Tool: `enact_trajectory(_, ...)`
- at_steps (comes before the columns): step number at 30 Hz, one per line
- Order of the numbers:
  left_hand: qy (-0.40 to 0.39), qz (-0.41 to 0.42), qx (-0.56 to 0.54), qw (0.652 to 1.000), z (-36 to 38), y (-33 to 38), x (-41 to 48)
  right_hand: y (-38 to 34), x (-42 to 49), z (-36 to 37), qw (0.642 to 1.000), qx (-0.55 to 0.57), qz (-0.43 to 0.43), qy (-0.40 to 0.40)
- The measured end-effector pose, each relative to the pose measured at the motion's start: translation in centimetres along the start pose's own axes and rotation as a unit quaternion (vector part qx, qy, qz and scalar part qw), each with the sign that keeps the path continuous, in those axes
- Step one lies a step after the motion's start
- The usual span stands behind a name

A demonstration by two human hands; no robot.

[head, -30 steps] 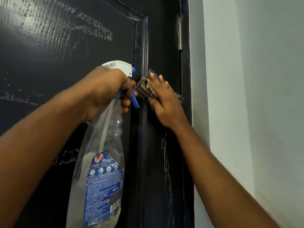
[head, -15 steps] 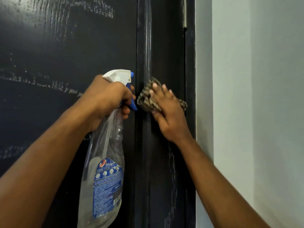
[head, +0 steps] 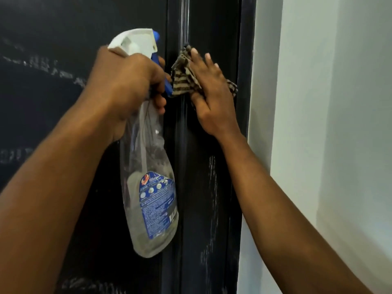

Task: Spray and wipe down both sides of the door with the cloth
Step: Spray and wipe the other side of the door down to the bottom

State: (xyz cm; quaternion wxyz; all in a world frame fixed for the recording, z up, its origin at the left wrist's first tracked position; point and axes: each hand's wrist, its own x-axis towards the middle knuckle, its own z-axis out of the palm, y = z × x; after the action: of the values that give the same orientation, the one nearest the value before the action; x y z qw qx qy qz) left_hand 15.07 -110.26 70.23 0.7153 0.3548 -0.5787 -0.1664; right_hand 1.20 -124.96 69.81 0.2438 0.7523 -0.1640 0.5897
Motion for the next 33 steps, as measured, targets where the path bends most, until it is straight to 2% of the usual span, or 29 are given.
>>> enact_trajectory(4, -0.026, -0.047, 0.021, 0.998, -0.8, -2.1, -1.4, -0.3, -6.9, 0.6, 1.000, -0.007, 0.006, -0.001)
enact_trajectory(10, -0.030, -0.095, 0.023, 0.995, -2.5, -4.8, -4.3, -2.7, -18.4, 1.8, 0.997, -0.037, -0.002, -0.063)
enact_trajectory(13, -0.044, -0.102, 0.028, 0.993, -2.2, -6.7, -6.9, -2.4, -17.7, 1.5, 0.997, -0.034, 0.004, -0.063)
enact_trajectory(17, -0.059, -0.136, 0.062, 0.987, -2.0, -9.6, -10.1, -1.1, -11.2, 0.6, 0.998, -0.004, 0.053, -0.020)
enact_trajectory(21, -0.059, -0.159, 0.077, 0.983, -2.4, -12.0, -11.7, -0.6, -9.9, 0.9, 0.999, -0.019, 0.031, -0.008)
enact_trajectory(24, -0.046, -0.155, 0.066, 0.985, -2.4, -13.0, -12.8, -1.4, -16.1, 1.8, 0.999, -0.024, 0.032, -0.028)
enact_trajectory(29, -0.049, -0.152, 0.057, 0.985, -2.8, -14.0, -15.5, -4.4, -30.4, 3.4, 0.989, -0.040, 0.126, -0.070)
enact_trajectory(33, -0.065, -0.166, 0.052, 0.983, -3.4, -14.7, -17.4, -5.1, -31.1, 3.4, 0.984, -0.052, 0.153, -0.074)
